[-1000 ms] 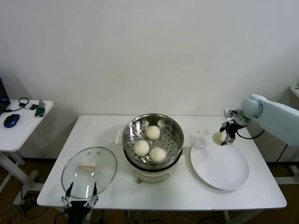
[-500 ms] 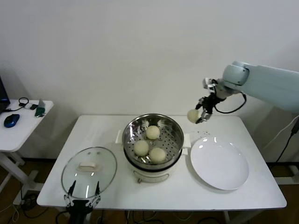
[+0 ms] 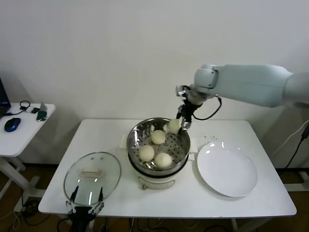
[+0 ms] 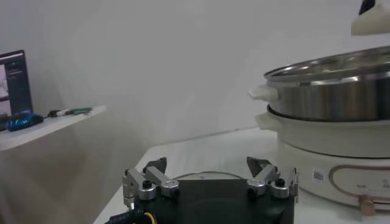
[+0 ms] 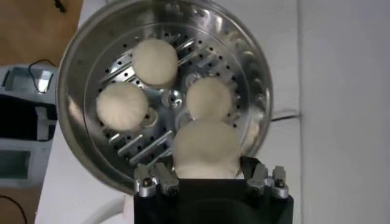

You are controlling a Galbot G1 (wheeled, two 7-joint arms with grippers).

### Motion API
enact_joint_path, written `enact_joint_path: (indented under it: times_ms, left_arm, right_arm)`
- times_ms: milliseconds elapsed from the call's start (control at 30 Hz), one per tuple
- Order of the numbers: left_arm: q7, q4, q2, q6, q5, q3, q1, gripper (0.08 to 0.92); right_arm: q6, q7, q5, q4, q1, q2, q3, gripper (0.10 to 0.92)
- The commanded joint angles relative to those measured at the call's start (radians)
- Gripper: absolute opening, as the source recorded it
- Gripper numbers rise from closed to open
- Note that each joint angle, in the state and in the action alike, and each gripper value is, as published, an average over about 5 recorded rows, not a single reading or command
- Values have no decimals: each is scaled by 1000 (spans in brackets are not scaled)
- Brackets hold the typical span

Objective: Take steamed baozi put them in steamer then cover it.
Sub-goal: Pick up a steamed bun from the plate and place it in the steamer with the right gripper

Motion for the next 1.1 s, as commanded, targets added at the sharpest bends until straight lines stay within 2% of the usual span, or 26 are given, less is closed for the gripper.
enact_joint_path:
  times_ms: [33,867,1100]
  left_arm:
    - [2,2,10,3,-4,-4,-5,823]
    - [2,25,12,11,-6,6,-30,823]
    - [1,19,14,11,-6,1,-27,823]
  right_arm:
    - [-12,20,-4,6,-72,113,-42,713]
    - [-34,19,-87,-19,-127,92,-36,723]
    - [-32,-11,-93,2,-98,63,-28,816]
